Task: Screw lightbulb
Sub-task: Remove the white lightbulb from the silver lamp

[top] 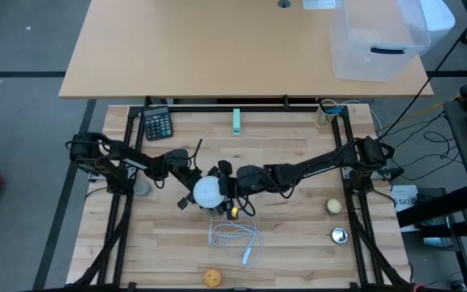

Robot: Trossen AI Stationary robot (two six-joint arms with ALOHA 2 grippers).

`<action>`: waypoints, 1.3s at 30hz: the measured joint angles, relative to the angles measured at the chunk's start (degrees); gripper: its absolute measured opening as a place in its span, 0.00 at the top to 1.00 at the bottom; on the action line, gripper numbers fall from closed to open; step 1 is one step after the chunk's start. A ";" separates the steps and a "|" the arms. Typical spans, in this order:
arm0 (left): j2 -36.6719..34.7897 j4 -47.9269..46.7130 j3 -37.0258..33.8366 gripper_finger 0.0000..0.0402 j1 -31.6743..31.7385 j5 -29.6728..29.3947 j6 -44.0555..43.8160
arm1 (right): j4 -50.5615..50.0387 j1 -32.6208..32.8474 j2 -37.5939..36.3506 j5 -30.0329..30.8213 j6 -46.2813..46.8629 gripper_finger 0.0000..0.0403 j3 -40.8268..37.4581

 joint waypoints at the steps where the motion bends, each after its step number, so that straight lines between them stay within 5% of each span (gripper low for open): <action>1: 0.00 -0.01 0.00 0.57 0.00 0.00 0.26 | 0.01 0.32 0.00 0.92 0.09 0.39 0.00; 16: 0.00 1.20 0.04 0.57 0.04 0.17 1.75 | 3.80 4.42 0.02 14.50 4.27 0.39 0.00; 27: 0.00 1.20 0.04 0.57 0.06 -0.14 2.34 | 13.20 11.17 0.10 35.22 8.81 0.39 -7.58; 34: 0.00 1.55 0.04 0.57 0.06 0.23 2.44 | 14.59 13.72 0.11 37.57 12.00 0.39 -9.75; 39: 0.00 1.59 0.04 0.57 0.04 -0.22 2.31 | 17.91 17.86 0.01 50.63 7.08 0.39 -11.67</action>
